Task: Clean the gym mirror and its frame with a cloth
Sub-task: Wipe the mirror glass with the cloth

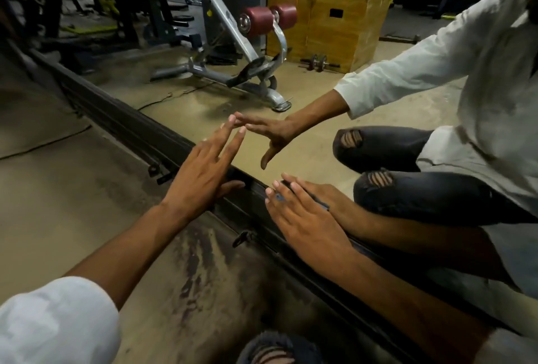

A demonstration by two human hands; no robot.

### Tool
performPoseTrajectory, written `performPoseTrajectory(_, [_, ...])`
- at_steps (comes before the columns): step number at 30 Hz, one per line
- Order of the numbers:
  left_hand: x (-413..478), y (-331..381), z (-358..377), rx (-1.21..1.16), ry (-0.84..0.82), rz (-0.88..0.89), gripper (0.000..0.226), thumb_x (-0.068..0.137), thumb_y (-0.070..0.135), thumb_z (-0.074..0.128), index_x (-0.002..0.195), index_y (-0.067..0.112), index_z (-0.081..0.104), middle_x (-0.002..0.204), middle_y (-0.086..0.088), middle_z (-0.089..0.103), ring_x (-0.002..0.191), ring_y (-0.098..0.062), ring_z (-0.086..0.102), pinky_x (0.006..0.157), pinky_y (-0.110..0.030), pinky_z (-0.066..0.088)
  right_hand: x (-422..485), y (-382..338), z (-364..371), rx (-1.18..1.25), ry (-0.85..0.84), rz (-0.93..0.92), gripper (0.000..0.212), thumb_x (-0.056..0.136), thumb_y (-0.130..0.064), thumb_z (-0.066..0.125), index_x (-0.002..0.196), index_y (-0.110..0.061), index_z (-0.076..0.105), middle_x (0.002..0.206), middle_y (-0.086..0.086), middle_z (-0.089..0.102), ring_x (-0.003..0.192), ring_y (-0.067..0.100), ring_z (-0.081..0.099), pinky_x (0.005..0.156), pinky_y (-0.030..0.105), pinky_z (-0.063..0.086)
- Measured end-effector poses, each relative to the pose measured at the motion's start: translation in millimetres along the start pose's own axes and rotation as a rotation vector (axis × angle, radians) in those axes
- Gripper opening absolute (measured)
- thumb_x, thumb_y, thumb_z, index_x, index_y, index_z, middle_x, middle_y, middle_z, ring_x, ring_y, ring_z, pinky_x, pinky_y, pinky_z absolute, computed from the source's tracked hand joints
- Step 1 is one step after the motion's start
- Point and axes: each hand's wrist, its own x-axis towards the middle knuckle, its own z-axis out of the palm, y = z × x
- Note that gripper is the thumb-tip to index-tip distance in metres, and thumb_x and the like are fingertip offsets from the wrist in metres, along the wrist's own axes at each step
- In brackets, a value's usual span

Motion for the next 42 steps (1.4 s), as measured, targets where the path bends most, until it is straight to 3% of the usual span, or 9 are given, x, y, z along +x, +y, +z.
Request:
performPoseTrajectory(7, [2.2,-6.6,-5.2,-0.005,0.006,0.011,0.115,0.089,0.046,0.080,0.171,0.016,0.005,0.178,-0.017,-0.005,0.161,-0.037,0.022,0.124,-0.056,0.038,24.8,11.6,-14.4,-0.058,0.003,-0.079,0.072,0.104,-0.022,0.041,0.165,-0.001,0.008,0.174,0.023,0.004,0.160,0.042,-0.011,0.120,0.056,-0.024])
performPoseTrajectory(14, [25.1,-53.2,-21.1,-0.025,0.003,-0.086,0.145,0.072,0.042,0.095,0.170,0.019,-0.009,0.177,-0.015,-0.017,0.163,-0.041,0.012,0.120,-0.066,0.037,57.1,81.2,-74.8,-0.184,0.534,0.077,0.051,0.099,-0.020,0.049,0.145,0.000,0.057,0.150,0.024,0.056,0.145,0.043,0.047,0.127,0.052,0.018])
performPoseTrajectory(16, [31.0,-56.8,-14.6,-0.009,-0.067,-0.130,0.160,0.065,0.050,0.097,0.166,0.020,-0.025,0.172,-0.013,-0.033,0.163,-0.040,-0.007,0.124,-0.067,0.030,62.0,60.2,-71.8,-0.283,0.377,0.081,0.062,0.098,-0.023,0.045,0.155,0.003,0.044,0.162,0.028,0.039,0.154,0.044,0.032,0.130,0.054,0.015])
performPoseTrajectory(20, [31.6,-59.2,-4.4,0.004,-0.100,-0.116,0.163,0.066,0.064,0.090,0.162,0.015,-0.032,0.168,-0.018,-0.039,0.161,-0.040,-0.018,0.128,-0.063,0.024,58.0,12.0,-15.5,-0.362,-0.050,-0.142,0.067,0.106,-0.026,0.033,0.165,0.000,0.015,0.172,0.027,0.007,0.160,0.045,0.004,0.117,0.060,-0.029])
performPoseTrajectory(26, [28.1,-82.0,-9.1,0.066,-0.111,-0.007,0.153,0.075,0.069,0.082,0.162,0.015,-0.031,0.166,-0.017,-0.043,0.161,-0.039,-0.018,0.127,-0.065,0.025,85.1,86.6,-97.6,-0.207,0.422,0.327,0.053,0.114,-0.031,0.024,0.162,-0.014,0.040,0.170,0.013,0.032,0.160,0.036,0.019,0.128,0.057,0.015])
performPoseTrajectory(30, [32.6,-95.6,-23.8,0.064,0.051,0.076,0.136,0.081,0.059,0.083,0.169,0.016,-0.011,0.175,-0.019,-0.022,0.164,-0.039,-0.004,0.125,-0.066,0.029,102.5,114.9,-132.2,-0.333,0.482,0.326,0.058,0.114,-0.034,0.029,0.163,-0.003,0.029,0.170,0.021,0.025,0.159,0.041,0.014,0.131,0.052,-0.002])
performPoseTrajectory(34, [73.5,-111.8,-64.2,0.055,0.223,0.177,0.126,0.086,0.055,0.081,0.171,0.015,-0.004,0.177,-0.018,-0.012,0.165,-0.036,-0.002,0.127,-0.065,0.024,117.2,113.8,-112.3,-0.355,0.267,0.027,0.059,0.112,-0.030,0.048,0.166,-0.014,0.028,0.173,0.012,0.024,0.162,0.032,0.015,0.131,0.053,0.010])
performPoseTrajectory(40, [126.9,-129.7,-111.5,0.030,0.381,0.294,0.111,0.093,0.065,0.065,0.171,0.017,0.003,0.178,-0.016,-0.005,0.165,-0.035,0.000,0.128,-0.065,0.018,121.8,146.9,-188.8,-0.317,0.552,0.506,0.067,0.099,-0.009,0.049,0.163,-0.006,0.031,0.172,0.015,0.025,0.161,0.039,0.012,0.127,0.064,0.015])
performPoseTrajectory(42, [136.3,-134.9,-117.9,0.056,0.403,0.334,0.112,0.092,0.065,0.067,0.171,0.017,0.005,0.178,-0.016,-0.006,0.165,-0.034,0.000,0.127,-0.066,0.019,130.7,140.8,-183.7,-0.389,0.450,0.394,0.062,0.103,-0.011,0.045,0.163,-0.005,0.031,0.172,0.017,0.025,0.160,0.041,0.015,0.128,0.061,0.017])
